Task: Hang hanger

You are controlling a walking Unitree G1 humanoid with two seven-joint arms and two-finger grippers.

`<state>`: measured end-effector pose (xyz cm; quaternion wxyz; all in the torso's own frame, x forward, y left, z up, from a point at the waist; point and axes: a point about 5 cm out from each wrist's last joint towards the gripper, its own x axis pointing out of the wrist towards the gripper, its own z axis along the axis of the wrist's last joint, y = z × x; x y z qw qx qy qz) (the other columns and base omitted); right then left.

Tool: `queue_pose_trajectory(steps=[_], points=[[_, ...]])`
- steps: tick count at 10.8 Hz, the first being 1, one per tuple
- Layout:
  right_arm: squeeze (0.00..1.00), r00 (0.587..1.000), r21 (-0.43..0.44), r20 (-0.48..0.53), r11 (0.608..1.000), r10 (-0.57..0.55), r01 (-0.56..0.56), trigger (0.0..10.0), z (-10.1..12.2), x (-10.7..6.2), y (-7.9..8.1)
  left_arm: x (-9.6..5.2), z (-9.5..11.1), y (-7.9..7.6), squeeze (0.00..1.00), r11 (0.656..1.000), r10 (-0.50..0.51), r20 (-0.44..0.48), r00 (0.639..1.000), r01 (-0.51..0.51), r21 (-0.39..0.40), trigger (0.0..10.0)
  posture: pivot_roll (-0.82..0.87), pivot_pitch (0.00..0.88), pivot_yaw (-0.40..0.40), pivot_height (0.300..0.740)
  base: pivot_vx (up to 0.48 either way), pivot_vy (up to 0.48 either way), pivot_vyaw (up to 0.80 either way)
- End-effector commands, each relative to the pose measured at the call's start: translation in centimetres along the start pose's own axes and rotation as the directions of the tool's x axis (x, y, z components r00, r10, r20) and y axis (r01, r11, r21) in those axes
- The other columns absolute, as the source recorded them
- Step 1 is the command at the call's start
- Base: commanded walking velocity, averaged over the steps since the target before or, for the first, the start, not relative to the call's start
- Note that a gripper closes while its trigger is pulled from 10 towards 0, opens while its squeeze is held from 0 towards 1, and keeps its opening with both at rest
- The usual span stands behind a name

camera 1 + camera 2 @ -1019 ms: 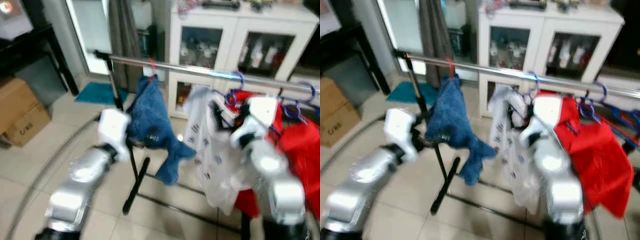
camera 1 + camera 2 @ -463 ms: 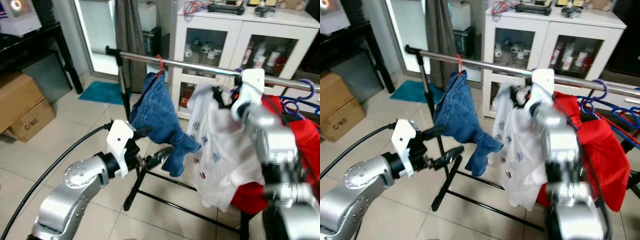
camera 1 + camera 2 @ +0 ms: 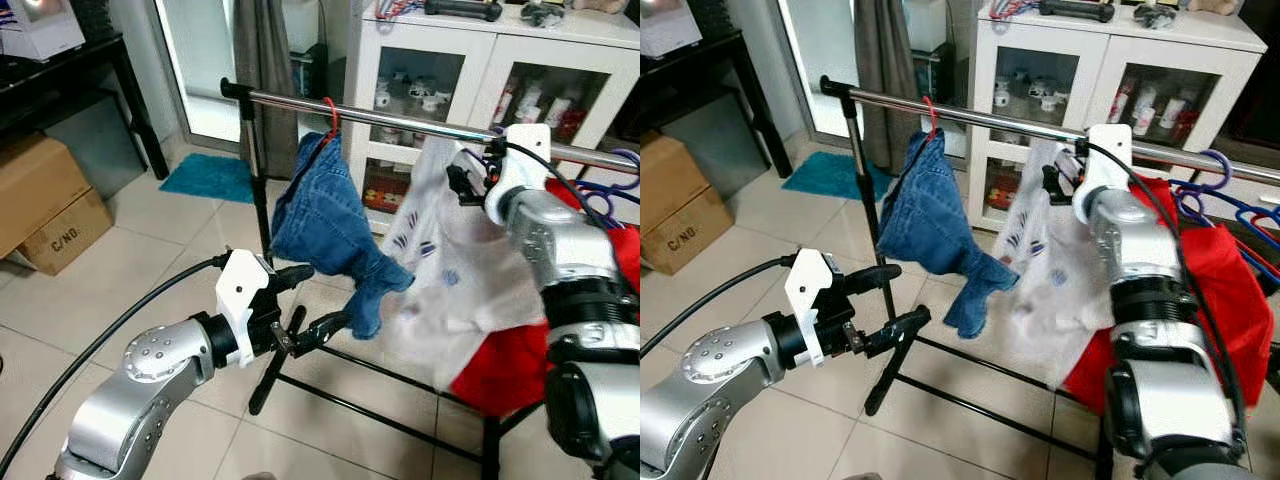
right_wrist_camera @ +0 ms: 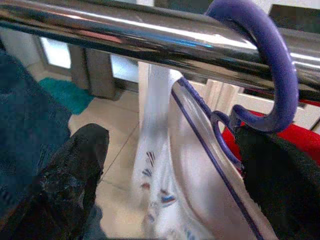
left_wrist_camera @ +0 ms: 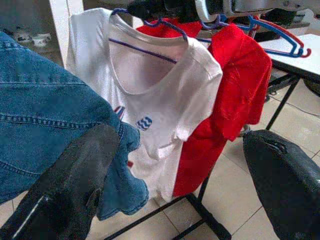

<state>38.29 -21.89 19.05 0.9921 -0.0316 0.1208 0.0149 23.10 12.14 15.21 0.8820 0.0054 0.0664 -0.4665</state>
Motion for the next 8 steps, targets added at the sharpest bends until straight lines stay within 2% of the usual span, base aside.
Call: queue_pose_trajectory(steps=[1, 3, 4, 6, 7, 8], points=[[0.00, 0.999, -0.020, -0.002, 0.998, 0.052, -0.052, 10.0, 0.1, -0.6, -0.2, 0.1, 0.2, -0.2, 1.00, 1.000, -0.014, -0.001, 1.000, 0.014, 0.006, 10.0, 0.16, 0.000, 0.014, 0.740, 0.000, 0.000, 0.00], [0.00, 0.993, -0.085, -0.014, 0.989, 0.119, -0.119, 10.0, -0.4, -2.4, -1.0, 0.3, 0.2, -0.3, 1.00, 1.000, -0.027, 0.004, 1.000, 0.027, 0.005, 10.0, 0.14, 0.000, 0.023, 0.740, 0.000, 0.000, 0.00], [0.00, 0.994, -0.106, -0.021, 0.988, 0.110, -0.112, 10.0, -0.5, -3.5, -2.0, 0.5, 0.2, -0.4, 1.00, 0.999, -0.045, 0.007, 0.999, 0.045, 0.007, 10.0, 0.13, 0.000, 0.033, 0.740, 0.000, 0.000, 0.00], [0.00, 0.989, -0.143, -0.059, 0.979, 0.139, -0.146, 10.0, -1.0, -5.0, -2.5, 0.9, 0.2, -0.4, 1.00, 0.998, -0.065, 0.008, 0.998, 0.065, 0.010, 10.0, 0.12, 0.000, 0.040, 0.740, 0.000, 0.000, 0.00], [0.00, 0.990, -0.134, -0.069, 0.982, 0.126, -0.135, 10.0, -1.5, -5.2, -2.8, 0.9, 0.2, -0.5, 1.00, 0.998, -0.070, 0.009, 0.998, 0.070, 0.011, 10.0, 0.12, 0.000, 0.041, 0.740, 0.000, 0.000, 0.00], [0.00, 0.994, -0.087, -0.049, 0.991, 0.101, -0.105, 10.0, -1.5, -4.6, -2.8, 1.0, 0.2, -0.5, 1.00, 0.997, -0.075, 0.009, 0.997, 0.075, 0.012, 10.0, 0.12, 0.000, 0.046, 0.740, 0.000, 0.000, 0.00]])
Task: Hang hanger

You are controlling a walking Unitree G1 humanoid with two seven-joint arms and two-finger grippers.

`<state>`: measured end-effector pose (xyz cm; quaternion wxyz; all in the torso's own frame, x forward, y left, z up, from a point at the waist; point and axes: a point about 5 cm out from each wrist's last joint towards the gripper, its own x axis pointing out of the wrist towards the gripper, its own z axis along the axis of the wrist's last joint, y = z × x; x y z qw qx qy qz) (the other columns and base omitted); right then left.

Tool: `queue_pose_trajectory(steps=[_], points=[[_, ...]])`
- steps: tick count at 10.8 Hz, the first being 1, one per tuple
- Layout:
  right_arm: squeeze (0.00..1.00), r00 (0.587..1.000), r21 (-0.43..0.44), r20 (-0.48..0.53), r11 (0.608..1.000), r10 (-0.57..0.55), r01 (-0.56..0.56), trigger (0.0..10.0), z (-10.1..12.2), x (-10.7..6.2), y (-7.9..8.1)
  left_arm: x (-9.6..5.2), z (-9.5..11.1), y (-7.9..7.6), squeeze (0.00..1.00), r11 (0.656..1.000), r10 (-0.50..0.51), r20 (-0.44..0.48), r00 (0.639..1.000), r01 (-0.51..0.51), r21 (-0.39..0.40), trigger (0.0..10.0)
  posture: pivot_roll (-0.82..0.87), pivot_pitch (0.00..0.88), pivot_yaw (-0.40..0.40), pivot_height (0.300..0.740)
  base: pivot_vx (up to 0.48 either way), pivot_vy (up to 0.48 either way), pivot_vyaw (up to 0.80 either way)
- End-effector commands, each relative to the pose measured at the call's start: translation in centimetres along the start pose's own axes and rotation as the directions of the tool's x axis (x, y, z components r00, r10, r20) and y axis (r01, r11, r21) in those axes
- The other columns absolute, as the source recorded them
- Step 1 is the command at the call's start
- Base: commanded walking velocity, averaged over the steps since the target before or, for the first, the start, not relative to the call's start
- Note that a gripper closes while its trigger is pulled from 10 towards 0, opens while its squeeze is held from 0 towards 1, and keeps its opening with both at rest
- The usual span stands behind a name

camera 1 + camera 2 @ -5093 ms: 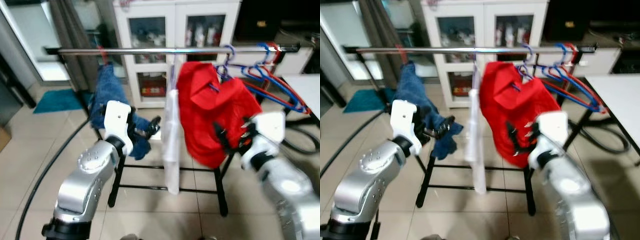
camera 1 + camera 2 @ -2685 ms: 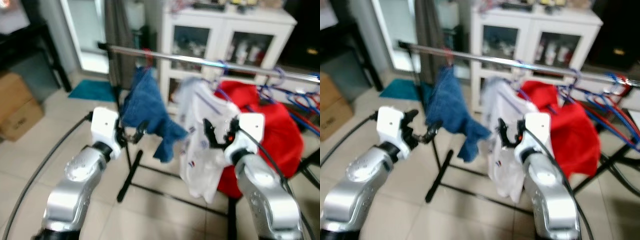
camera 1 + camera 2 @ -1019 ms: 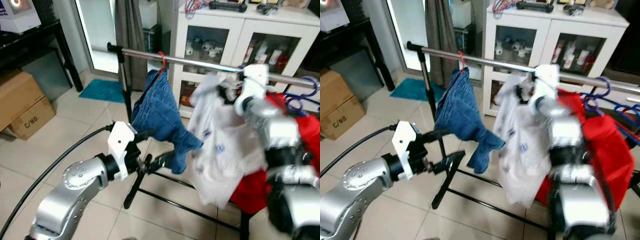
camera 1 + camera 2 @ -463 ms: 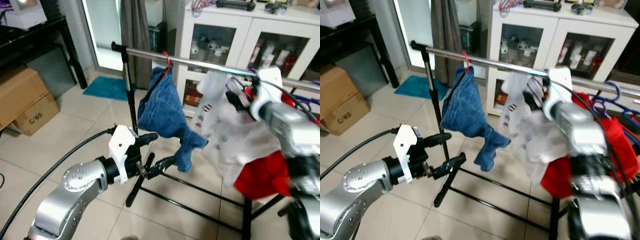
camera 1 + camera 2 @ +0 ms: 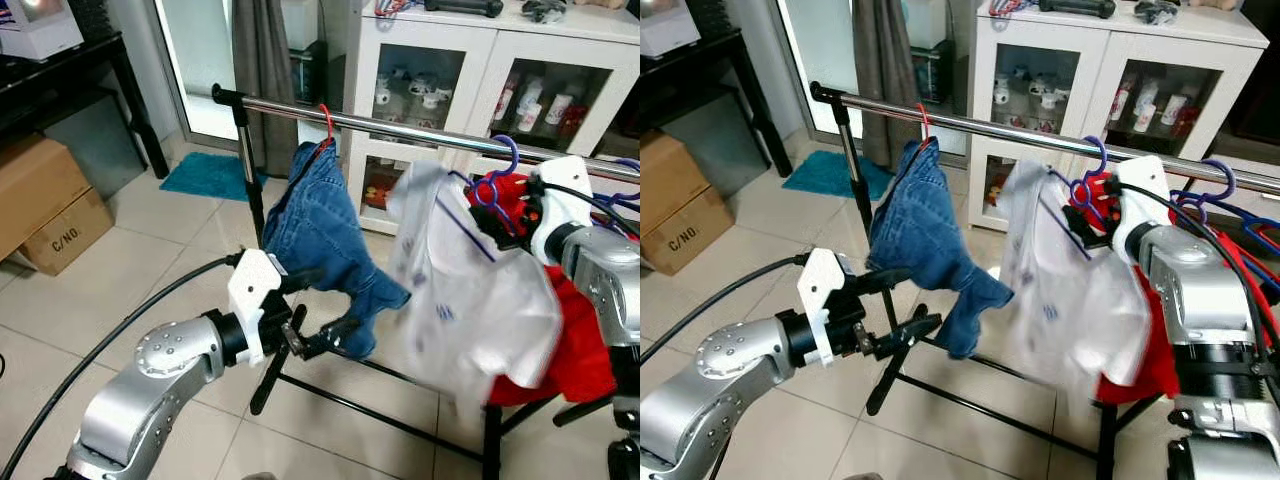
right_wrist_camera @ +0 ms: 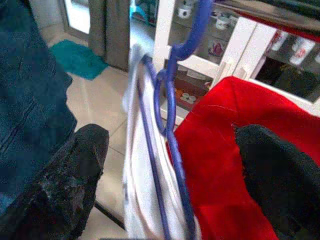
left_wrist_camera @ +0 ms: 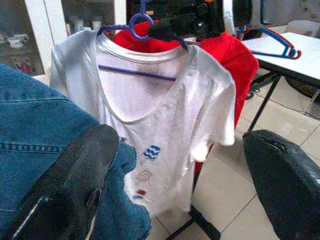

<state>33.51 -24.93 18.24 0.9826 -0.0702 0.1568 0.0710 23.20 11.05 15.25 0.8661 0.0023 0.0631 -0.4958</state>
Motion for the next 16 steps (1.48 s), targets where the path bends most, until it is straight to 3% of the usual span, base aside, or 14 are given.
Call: queue_pose_trajectory(steps=[1, 3, 4, 5, 7, 11, 16], points=[[0.00, 0.999, 0.032, 0.040, 0.999, -0.005, 0.003, 10.0, 0.8, 0.4, 0.0, 0.0, 0.0, 0.0, 1.00, 1.000, -0.013, 0.003, 1.000, 0.013, 0.010, 10.0, 0.12, 0.000, 0.047, 0.740, 0.000, 0.000, 0.00], [0.00, 0.997, 0.063, 0.077, 0.998, 0.007, -0.012, 10.0, 1.6, 2.5, 0.4, 0.1, 0.1, 0.1, 1.00, 1.000, -0.017, -0.002, 1.000, 0.017, 0.011, 10.0, 0.13, 0.000, 0.045, 0.740, 0.000, 0.000, 0.00], [0.00, 0.998, 0.053, 0.053, 0.998, 0.019, -0.022, 3.6, 1.6, 3.3, 0.7, 0.0, 0.0, 0.2, 1.00, 1.000, -0.016, -0.004, 1.000, 0.016, 0.012, 10.0, 0.13, 0.000, 0.041, 0.740, 0.000, 0.000, 0.00], [0.00, 0.999, 0.053, 0.014, 0.998, 0.039, -0.040, 0.0, 1.7, 4.0, 0.8, 0.0, 0.0, 0.2, 1.00, 1.000, -0.008, -0.004, 1.000, 0.008, 0.012, 10.0, 0.14, 0.000, 0.027, 0.740, 0.000, 0.000, 0.00], [0.00, 0.998, 0.021, -0.031, 0.998, 0.059, -0.059, 0.0, 1.5, 4.6, 0.5, -0.2, -0.1, 0.3, 1.00, 1.000, 0.010, -0.003, 1.000, -0.010, 0.008, 10.0, 0.15, 0.000, 0.017, 0.740, 0.000, 0.000, 0.00], [0.00, 0.997, 0.018, -0.021, 0.997, 0.078, -0.078, 0.0, 2.0, 4.5, -0.6, 0.3, 0.1, 0.6, 1.00, 1.000, 0.010, 0.013, 1.000, -0.010, 0.017, 10.0, 0.14, 0.000, 0.019, 0.740, 0.000, 0.000, 0.00], [0.00, 0.990, 0.009, -0.053, 0.991, 0.132, -0.132, 0.0, 1.5, 4.4, -0.7, 1.1, 0.1, 0.9, 1.00, 1.000, -0.006, 0.025, 1.000, 0.005, 0.023, 10.0, 0.12, 0.000, 0.024, 0.740, 0.000, 0.000, 0.00]])
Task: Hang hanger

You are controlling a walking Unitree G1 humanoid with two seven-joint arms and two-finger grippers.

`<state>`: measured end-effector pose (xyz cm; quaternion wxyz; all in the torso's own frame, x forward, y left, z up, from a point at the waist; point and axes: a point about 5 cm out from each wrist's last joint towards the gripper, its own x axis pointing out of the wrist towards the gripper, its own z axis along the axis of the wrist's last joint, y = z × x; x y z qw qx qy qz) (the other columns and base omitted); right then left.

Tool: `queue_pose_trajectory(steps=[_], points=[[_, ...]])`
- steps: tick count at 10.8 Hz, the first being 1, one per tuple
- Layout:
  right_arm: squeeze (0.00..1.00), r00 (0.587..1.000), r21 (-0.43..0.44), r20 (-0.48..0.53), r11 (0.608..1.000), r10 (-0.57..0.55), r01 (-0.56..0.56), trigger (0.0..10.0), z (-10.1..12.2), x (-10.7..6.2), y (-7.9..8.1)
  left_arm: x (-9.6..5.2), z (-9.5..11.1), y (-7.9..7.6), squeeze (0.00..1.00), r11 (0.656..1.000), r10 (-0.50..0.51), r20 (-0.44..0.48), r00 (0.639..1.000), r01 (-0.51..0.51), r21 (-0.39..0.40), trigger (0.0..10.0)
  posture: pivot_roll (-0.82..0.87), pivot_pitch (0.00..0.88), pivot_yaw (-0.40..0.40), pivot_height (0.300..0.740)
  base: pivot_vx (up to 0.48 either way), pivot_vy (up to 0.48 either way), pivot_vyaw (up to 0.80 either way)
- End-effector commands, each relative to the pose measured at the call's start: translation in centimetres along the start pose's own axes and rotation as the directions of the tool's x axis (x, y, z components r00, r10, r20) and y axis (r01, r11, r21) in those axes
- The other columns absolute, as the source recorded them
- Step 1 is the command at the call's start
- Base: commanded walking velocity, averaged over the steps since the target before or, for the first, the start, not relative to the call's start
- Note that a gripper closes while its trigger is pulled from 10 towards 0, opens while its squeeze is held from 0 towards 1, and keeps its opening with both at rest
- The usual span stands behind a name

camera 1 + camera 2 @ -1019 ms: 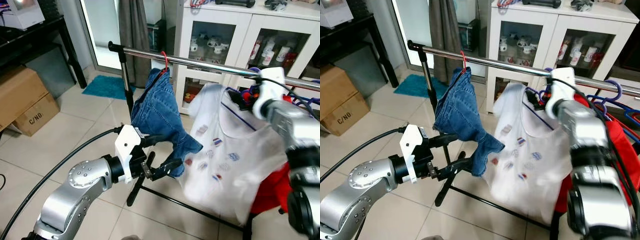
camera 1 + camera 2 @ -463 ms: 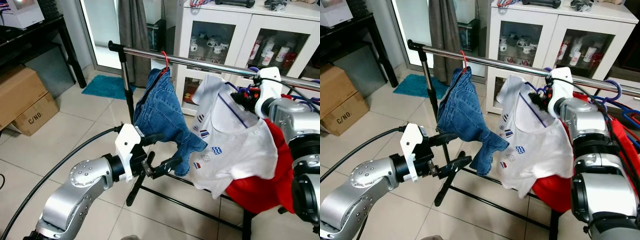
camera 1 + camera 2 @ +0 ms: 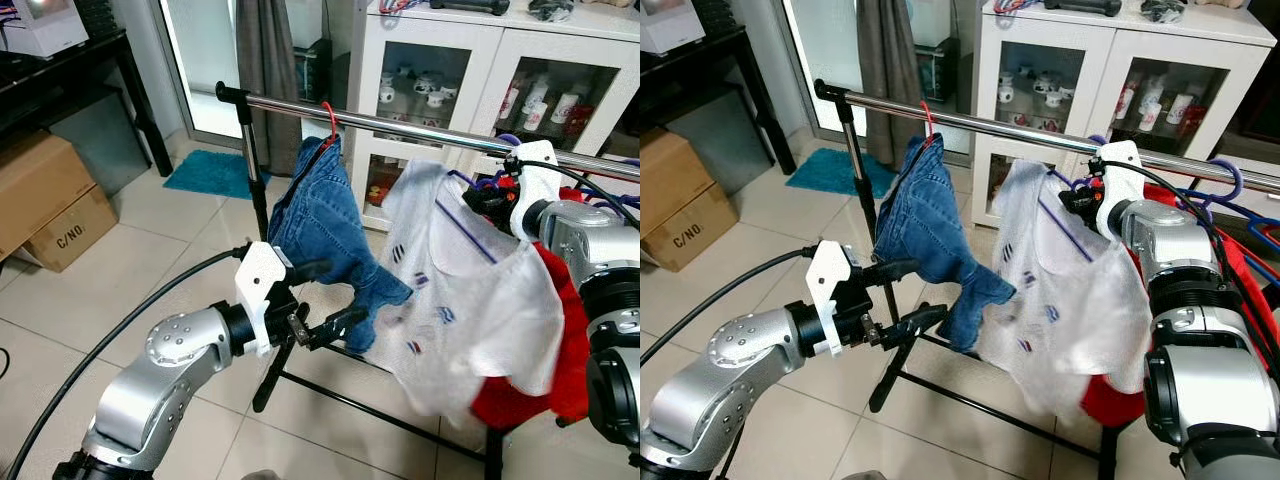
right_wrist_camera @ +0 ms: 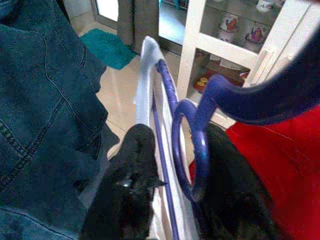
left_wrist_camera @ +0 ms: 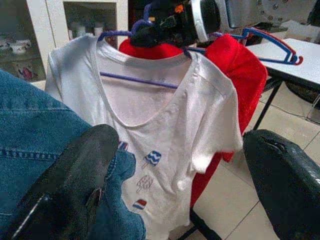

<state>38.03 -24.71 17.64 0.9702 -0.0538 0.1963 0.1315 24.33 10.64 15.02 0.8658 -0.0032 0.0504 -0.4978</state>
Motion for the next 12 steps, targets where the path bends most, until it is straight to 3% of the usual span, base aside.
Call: queue_pose_trajectory(steps=[1, 5, 9, 11, 12], points=[[0.00, 1.000, -0.012, 0.015, 1.000, 0.006, -0.006, 0.0, 0.7, -0.1, -0.3, 0.2, 0.1, 0.1, 1.00, 1.000, -0.002, -0.004, 1.000, 0.002, 0.021, 10.0, 0.12, 0.000, 0.025, 0.740, 0.000, 0.000, 0.00], [0.00, 1.000, -0.017, 0.009, 1.000, 0.024, -0.024, 0.0, 0.5, -0.2, -0.2, 0.5, -0.1, 0.2, 1.00, 1.000, -0.005, -0.004, 1.000, 0.005, 0.023, 10.0, 0.11, 0.000, 0.033, 0.740, 0.000, 0.000, 0.00], [0.00, 0.999, -0.037, 0.021, 0.998, 0.046, -0.046, 0.0, 0.3, -0.5, -0.1, 1.7, 0.0, 0.4, 1.00, 0.999, -0.030, 0.010, 0.999, 0.030, 0.030, 10.0, 0.08, 0.000, 0.056, 0.740, 0.000, 0.000, 0.00], [0.00, 0.996, -0.034, 0.070, 0.998, 0.054, -0.052, 0.0, 0.9, -1.5, -0.2, 2.8, 0.2, 1.2, 1.00, 0.998, 0.047, 0.016, 0.999, -0.048, 0.049, 10.0, 0.07, 0.000, 0.063, 0.740, 0.000, 0.000, 0.00], [0.00, 0.992, 0.000, 0.118, 0.999, 0.047, -0.048, 0.0, 1.4, -2.8, -0.2, 2.7, -0.1, 1.8, 1.00, 0.986, 0.151, 0.024, 0.988, -0.152, 0.067, 10.0, 0.07, 0.000, 0.059, 0.740, 0.000, 0.000, 0.00]])
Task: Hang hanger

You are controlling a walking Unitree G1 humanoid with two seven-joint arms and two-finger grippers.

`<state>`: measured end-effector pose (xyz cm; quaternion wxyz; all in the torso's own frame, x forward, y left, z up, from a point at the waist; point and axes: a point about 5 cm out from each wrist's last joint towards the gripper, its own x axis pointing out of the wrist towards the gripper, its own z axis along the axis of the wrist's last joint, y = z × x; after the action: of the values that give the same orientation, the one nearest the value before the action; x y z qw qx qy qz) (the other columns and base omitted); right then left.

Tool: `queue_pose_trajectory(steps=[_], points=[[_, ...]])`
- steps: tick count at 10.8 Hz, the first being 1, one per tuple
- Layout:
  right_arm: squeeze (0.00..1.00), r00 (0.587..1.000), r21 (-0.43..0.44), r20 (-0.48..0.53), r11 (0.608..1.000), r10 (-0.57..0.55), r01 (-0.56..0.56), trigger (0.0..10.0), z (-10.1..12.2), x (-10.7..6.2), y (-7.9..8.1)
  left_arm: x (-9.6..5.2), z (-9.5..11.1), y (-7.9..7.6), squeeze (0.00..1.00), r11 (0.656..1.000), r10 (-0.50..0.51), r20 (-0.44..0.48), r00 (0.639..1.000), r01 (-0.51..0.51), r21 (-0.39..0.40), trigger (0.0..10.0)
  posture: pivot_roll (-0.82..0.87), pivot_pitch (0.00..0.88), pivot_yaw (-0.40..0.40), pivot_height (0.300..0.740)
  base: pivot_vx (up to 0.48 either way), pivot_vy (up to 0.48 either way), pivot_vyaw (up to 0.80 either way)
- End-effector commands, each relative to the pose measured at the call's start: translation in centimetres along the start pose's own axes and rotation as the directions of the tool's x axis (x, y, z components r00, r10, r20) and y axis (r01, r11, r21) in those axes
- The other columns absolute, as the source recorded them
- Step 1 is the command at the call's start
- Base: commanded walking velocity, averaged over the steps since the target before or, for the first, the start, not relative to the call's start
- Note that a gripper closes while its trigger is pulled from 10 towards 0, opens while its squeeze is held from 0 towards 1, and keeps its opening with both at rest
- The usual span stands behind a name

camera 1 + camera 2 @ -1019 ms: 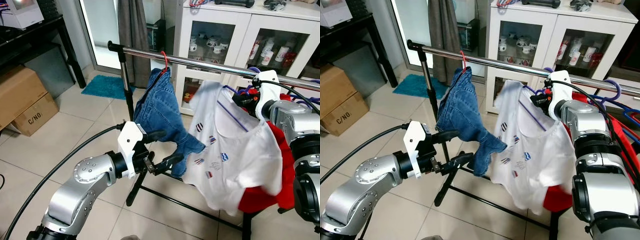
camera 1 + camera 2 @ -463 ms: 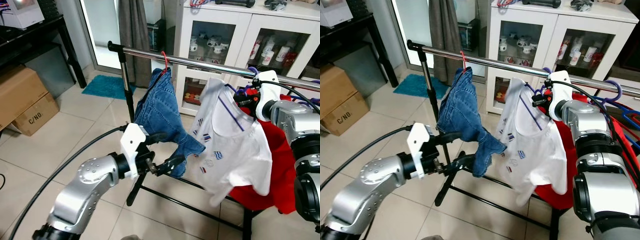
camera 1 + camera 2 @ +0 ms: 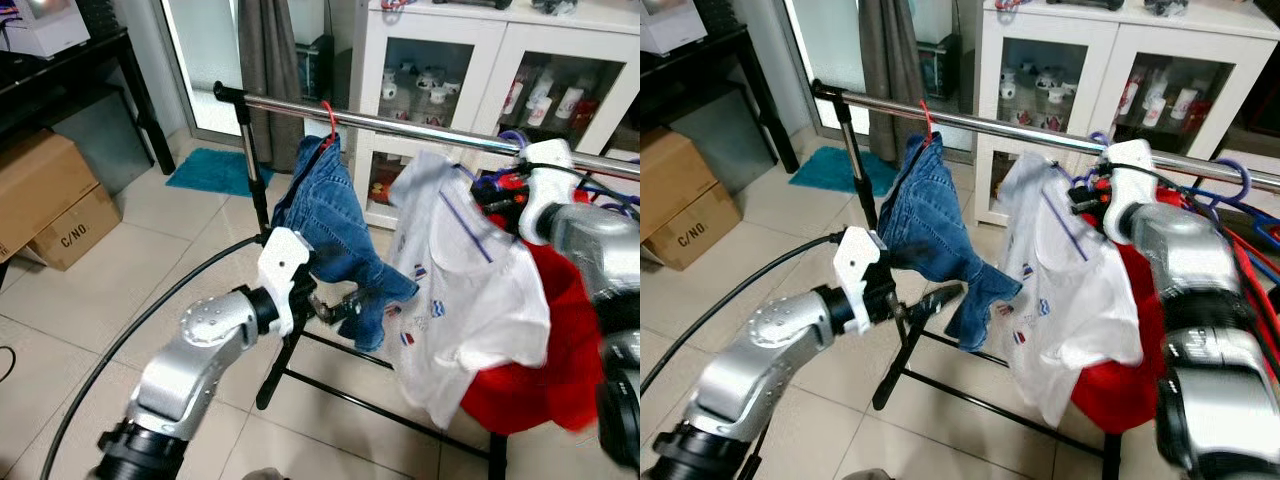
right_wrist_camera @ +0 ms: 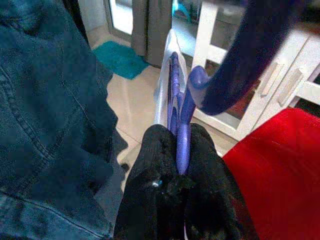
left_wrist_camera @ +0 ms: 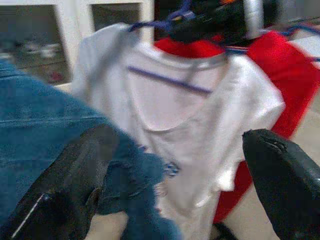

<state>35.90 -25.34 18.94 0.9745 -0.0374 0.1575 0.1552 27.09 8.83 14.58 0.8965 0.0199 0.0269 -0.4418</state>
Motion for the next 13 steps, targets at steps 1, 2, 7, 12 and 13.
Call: queue_pose_trajectory(steps=[1, 2, 7, 12, 13], points=[[0.00, 0.997, 0.013, 0.077, 0.999, 0.029, -0.030, 0.0, 1.6, -1.3, 0.4, -0.4, -0.1, 0.6, 0.59, 0.997, 0.082, 0.014, 0.997, -0.082, 0.010, 10.0, 0.06, 0.000, 0.057, 0.740, 0.000, 0.000, 0.00], [0.00, 0.994, 0.010, 0.095, 0.998, 0.058, -0.059, 0.0, 1.5, -2.4, 1.2, -0.5, -0.1, 0.6, 0.44, 0.993, 0.115, 0.030, 0.993, -0.115, 0.002, 10.0, 0.06, 0.000, 0.055, 0.740, 0.000, 0.000, 0.00], [0.00, 0.999, 0.028, -0.031, 0.999, -0.017, 0.018, 1.6, -4.8, -5.3, 6.4, -1.8, -1.2, -0.2, 0.00, 0.971, 0.237, 0.026, 0.971, -0.236, -0.048, 10.0, 0.07, 0.000, 0.004, 0.740, 0.000, 0.000, 0.00], [0.00, 0.983, 0.058, -0.042, 0.982, -0.179, 0.181, 10.0, -8.3, -6.2, 8.2, -1.8, -1.5, -0.5, 0.00, 0.977, 0.210, -0.001, 0.978, -0.210, -0.035, 10.0, 0.06, 0.000, 0.013, 0.740, 0.000, 0.000, 0.00], [0.00, 0.983, 0.104, -0.050, 0.978, -0.179, 0.183, 10.0, -8.5, -6.1, 8.6, -1.7, -1.5, -0.5, 0.00, 0.978, 0.205, -0.001, 0.979, -0.204, -0.037, 10.0, 0.07, 0.000, 0.010, 0.740, -0.255, 0.000, 0.00]])
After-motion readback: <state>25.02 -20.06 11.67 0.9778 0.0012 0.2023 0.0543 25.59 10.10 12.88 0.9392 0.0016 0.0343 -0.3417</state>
